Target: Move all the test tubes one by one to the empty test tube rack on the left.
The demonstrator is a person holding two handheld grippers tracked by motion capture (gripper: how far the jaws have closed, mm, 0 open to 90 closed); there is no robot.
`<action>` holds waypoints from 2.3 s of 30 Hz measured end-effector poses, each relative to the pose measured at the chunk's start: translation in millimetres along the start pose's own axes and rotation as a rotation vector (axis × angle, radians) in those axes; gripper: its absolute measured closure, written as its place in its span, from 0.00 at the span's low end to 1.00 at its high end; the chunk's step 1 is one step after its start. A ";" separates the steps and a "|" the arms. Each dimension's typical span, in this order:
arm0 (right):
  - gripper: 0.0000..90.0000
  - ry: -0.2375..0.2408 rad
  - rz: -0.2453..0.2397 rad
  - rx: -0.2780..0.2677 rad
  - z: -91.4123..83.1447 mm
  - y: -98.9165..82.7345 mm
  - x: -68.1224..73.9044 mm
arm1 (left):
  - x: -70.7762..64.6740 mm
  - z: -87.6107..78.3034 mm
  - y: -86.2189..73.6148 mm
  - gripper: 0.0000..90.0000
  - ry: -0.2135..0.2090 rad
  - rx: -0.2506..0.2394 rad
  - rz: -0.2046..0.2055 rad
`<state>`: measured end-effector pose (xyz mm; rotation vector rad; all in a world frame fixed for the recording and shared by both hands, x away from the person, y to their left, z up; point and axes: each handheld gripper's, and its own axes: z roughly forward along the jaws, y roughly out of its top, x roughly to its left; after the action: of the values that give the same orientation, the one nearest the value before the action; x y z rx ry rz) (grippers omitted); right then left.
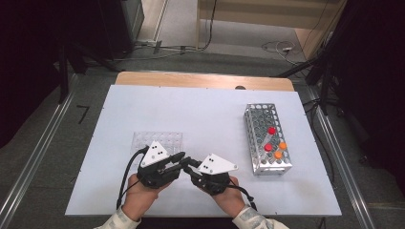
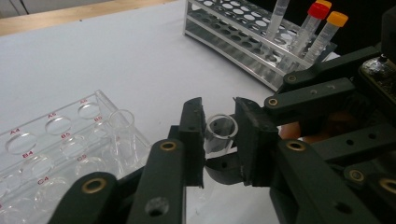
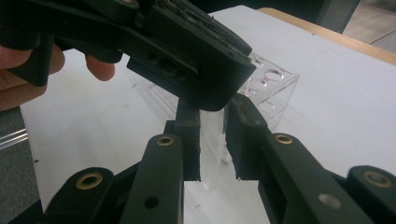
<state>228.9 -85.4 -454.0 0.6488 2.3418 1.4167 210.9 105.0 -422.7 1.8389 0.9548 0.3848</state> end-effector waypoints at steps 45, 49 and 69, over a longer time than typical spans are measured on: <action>0.28 -0.014 0.095 0.021 -54.9 -12.1 -26.0 | 40.7 -46.7 22.9 0.85 0.048 -0.100 -0.091; 0.25 -0.017 0.105 0.035 -52.4 -13.7 -27.0 | 43.7 -50.4 24.7 0.85 0.067 -0.113 -0.088; 0.25 -0.025 0.112 0.033 -52.5 -13.2 -28.1 | 48.5 -43.7 30.6 0.85 0.139 -0.121 -0.060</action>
<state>223.8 -144.7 -440.8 0.8144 2.3475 1.4102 227.9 162.7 -383.0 1.6872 1.0552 0.5278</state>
